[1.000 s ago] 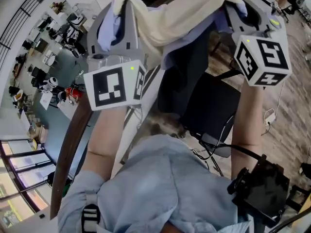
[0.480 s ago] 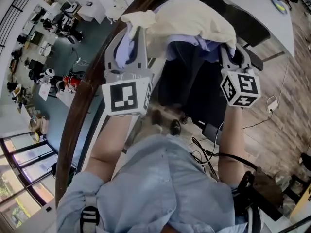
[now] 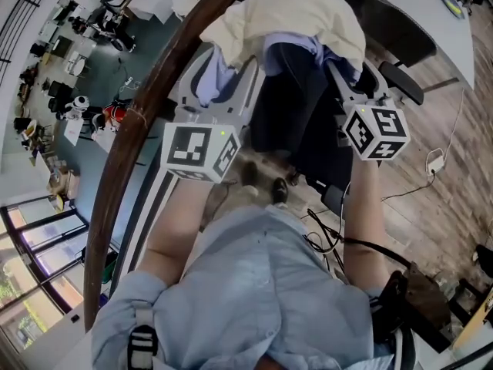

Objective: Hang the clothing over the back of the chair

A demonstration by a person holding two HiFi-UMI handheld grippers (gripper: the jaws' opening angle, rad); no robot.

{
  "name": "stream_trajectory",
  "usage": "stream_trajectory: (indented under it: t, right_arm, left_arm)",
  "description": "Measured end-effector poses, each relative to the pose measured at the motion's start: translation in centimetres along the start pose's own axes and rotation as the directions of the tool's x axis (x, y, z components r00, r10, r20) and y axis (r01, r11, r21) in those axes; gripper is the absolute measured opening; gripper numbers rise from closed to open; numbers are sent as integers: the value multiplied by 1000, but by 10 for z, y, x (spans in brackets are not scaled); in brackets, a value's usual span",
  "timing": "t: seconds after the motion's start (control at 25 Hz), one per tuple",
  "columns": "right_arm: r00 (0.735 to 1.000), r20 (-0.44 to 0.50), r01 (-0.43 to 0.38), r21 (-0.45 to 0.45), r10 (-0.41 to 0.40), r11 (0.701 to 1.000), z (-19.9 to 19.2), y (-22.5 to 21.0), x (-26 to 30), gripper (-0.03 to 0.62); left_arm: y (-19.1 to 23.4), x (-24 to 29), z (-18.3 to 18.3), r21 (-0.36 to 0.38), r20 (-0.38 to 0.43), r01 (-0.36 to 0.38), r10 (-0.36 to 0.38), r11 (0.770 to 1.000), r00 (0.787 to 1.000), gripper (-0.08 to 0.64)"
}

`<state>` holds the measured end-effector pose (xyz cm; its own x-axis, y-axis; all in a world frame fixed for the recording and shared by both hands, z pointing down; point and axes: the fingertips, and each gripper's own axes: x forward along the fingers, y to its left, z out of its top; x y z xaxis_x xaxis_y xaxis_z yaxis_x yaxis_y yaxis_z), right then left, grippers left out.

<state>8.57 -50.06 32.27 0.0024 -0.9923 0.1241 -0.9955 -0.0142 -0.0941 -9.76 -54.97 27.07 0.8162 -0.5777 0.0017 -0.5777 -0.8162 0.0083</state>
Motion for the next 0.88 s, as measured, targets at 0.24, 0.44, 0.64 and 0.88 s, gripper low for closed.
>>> stream_trajectory:
  t: [0.24, 0.44, 0.64, 0.88]
  right_arm:
    - [1000, 18, 24, 102, -26, 995, -11, -5, -26, 337]
    - [999, 23, 44, 92, -47, 995, -6, -5, -45, 341]
    - [992, 104, 73, 2, -73, 997, 41, 2, -64, 339]
    - [979, 203, 63, -114, -38, 991, 95, 46, -77, 300]
  left_arm:
    - [-16, -31, -29, -34, -74, 36, -39, 999, 997, 313]
    - [-26, -54, -47, -48, -106, 9, -14, 999, 994, 314]
    - [-31, -62, -11, -40, 18, -35, 36, 999, 999, 311]
    - [-42, -57, 42, 15, 150, -37, 34, 999, 988, 162]
